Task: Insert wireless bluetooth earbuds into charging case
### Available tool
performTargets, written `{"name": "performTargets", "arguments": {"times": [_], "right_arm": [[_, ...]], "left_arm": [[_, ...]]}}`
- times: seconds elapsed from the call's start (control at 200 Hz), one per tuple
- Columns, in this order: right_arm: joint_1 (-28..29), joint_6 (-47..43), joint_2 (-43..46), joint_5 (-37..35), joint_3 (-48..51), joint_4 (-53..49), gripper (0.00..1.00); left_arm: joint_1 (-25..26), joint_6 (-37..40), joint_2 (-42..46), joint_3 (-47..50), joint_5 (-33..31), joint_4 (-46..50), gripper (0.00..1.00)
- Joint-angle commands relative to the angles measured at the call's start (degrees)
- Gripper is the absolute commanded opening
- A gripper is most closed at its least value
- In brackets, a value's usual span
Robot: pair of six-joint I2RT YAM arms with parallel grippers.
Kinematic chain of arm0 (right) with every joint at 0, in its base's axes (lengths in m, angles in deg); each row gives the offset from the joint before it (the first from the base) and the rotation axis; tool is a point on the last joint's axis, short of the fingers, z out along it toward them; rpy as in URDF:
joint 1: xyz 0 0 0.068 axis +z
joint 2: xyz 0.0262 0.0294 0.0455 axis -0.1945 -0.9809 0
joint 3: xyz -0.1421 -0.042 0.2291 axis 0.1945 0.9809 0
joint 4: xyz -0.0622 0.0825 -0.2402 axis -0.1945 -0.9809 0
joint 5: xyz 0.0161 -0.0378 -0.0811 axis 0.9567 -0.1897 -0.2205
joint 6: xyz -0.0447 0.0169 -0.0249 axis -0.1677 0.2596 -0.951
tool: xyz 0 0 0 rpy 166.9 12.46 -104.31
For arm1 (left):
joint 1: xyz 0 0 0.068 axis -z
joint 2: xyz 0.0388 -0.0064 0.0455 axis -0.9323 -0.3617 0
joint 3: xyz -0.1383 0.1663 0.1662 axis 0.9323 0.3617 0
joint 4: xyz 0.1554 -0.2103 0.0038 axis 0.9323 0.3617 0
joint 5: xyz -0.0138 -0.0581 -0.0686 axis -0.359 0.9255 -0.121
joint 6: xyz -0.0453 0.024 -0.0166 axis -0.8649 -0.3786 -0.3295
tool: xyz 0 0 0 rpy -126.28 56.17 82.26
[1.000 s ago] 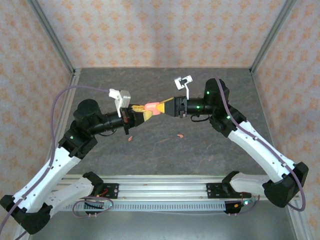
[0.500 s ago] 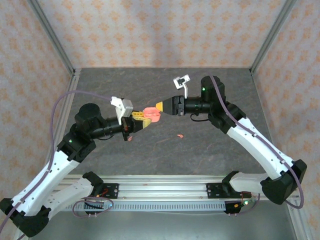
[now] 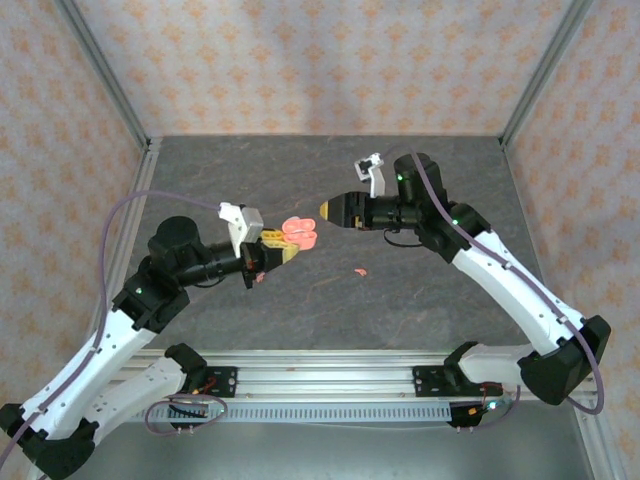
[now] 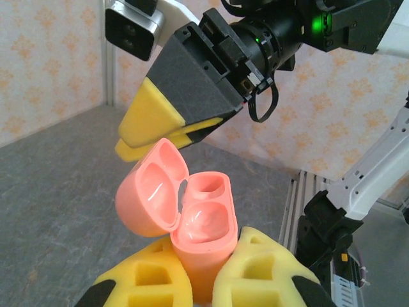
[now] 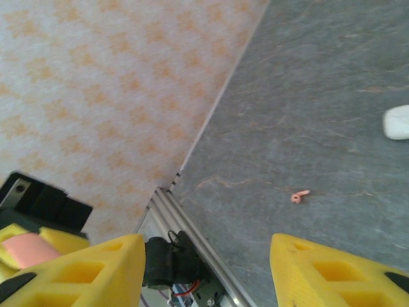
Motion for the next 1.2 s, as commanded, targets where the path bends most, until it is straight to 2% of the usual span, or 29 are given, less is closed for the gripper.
{"name": "performTargets", "arguments": {"times": [0.0, 0.17, 0.29, 0.46, 0.806, 1.011, 1.196], "right_arm": [[-1.89, 2.30, -1.11, -5.51, -1.48, -3.38, 0.55], [-2.88, 6.28, -6.15, -8.33, -0.84, -6.64, 0.54], [0.90, 4.74, -12.75, -10.71, -2.98, -8.89, 0.53], [6.54, -2.86, -24.98, -13.39, -10.92, -13.42, 0.51], [18.50, -10.87, -50.76, -18.95, -33.06, -22.06, 0.45], [23.25, -13.58, -59.13, -23.26, -41.25, -26.21, 0.44], [23.90, -15.26, -63.21, -23.55, -46.13, -26.97, 0.44]], "left_arm": [[0.11, 1.20, 2.33, 1.31, -3.21, 0.28, 0.00], [0.16, 2.15, 6.05, 1.89, -6.50, 5.28, 0.00], [0.15, 2.94, 9.03, 1.68, -9.10, 9.50, 0.00], [0.11, 3.18, 13.12, 1.54, -11.93, 13.56, 0.00], [0.08, 2.43, 18.27, 1.78, -15.68, 19.19, 0.00], [0.11, 1.66, 20.39, 2.49, -17.15, 20.33, 0.00], [0.13, 1.21, 20.71, 3.35, -17.07, 20.04, 0.00]]}}
